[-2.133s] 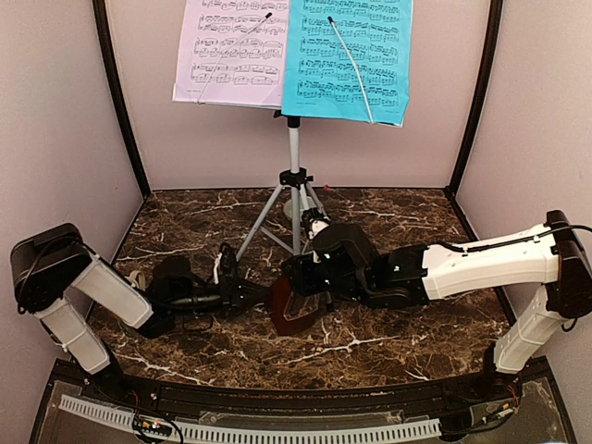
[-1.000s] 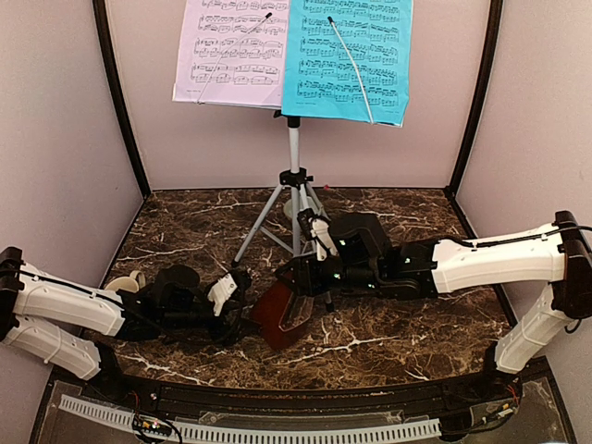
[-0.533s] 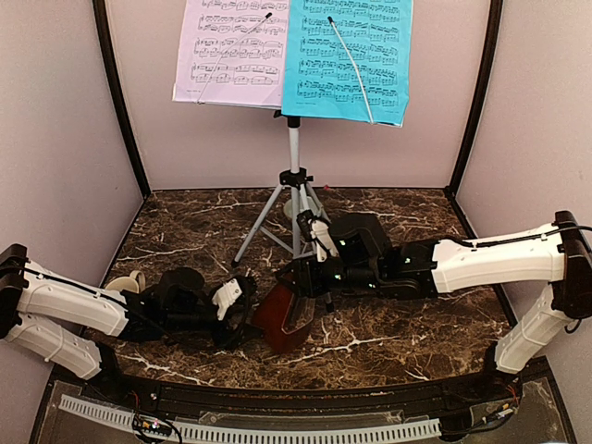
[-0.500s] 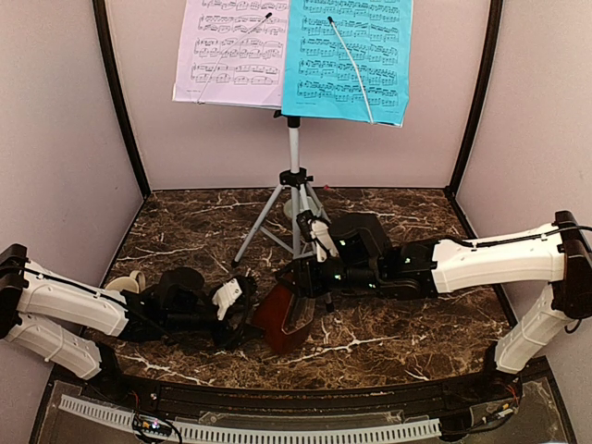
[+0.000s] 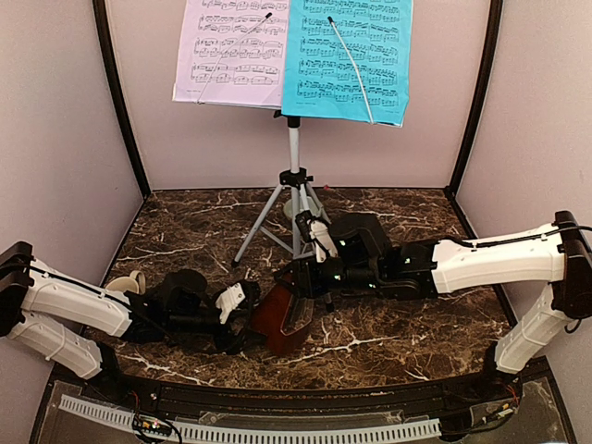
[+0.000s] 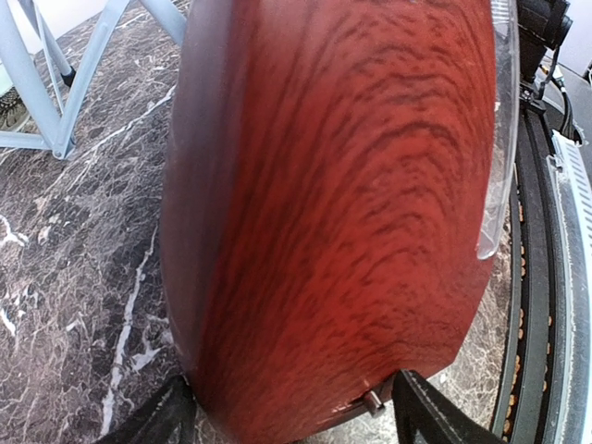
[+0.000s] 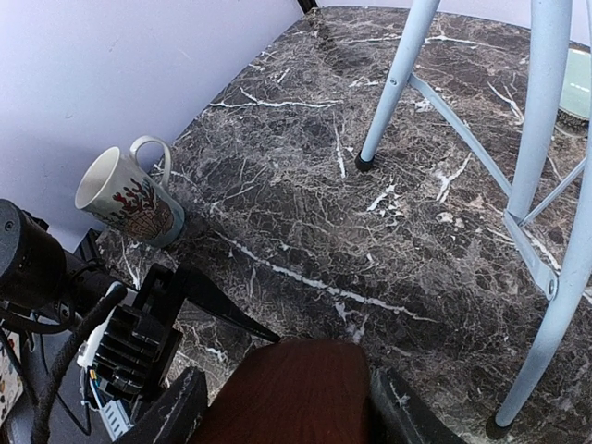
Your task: Set up the instrument practice props
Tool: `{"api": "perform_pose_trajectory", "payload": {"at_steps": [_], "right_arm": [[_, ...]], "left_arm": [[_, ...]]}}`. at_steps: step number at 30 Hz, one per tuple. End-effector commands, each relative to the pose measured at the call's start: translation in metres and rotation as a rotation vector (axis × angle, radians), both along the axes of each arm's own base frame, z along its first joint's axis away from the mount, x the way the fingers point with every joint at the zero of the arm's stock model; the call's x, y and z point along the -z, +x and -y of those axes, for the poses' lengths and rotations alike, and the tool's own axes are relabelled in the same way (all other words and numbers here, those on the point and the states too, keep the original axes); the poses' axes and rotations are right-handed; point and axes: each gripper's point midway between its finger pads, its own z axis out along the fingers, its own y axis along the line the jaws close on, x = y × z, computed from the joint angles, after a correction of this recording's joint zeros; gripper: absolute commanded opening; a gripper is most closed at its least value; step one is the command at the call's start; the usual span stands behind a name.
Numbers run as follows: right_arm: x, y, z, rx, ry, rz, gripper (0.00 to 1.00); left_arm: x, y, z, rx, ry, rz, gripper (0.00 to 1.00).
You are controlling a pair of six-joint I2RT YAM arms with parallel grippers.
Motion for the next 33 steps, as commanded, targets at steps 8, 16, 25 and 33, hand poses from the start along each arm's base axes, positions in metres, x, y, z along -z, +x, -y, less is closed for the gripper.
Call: {"api": "perform_pose_trajectory", "payload": {"at_steps": [8,16,25,33], "right_arm": [[-0.068,0.007,-0.015,-0.006,0.221,0.083,0.0],[-0.067,0.008,-0.015,-0.002,0.217,0.082,0.0],[-0.059,0.036,0.0,0.19,0.09,0.115,0.02],[-0.041,0.053,-0.016,0.323,-0.055,0.125,0.19]], "left_arm": [[0.0,-0.002,0.003,0.026,0.019,0.026,0.63],[-0.003,0.002,0.002,0.004,0.013,0.038,0.63],[-0.04,0.025,-0.015,-0.204,-0.131,0.094,0.86],[-0.045,0.061,-0.044,-0.447,-0.189,-0.008,0.86]]}}
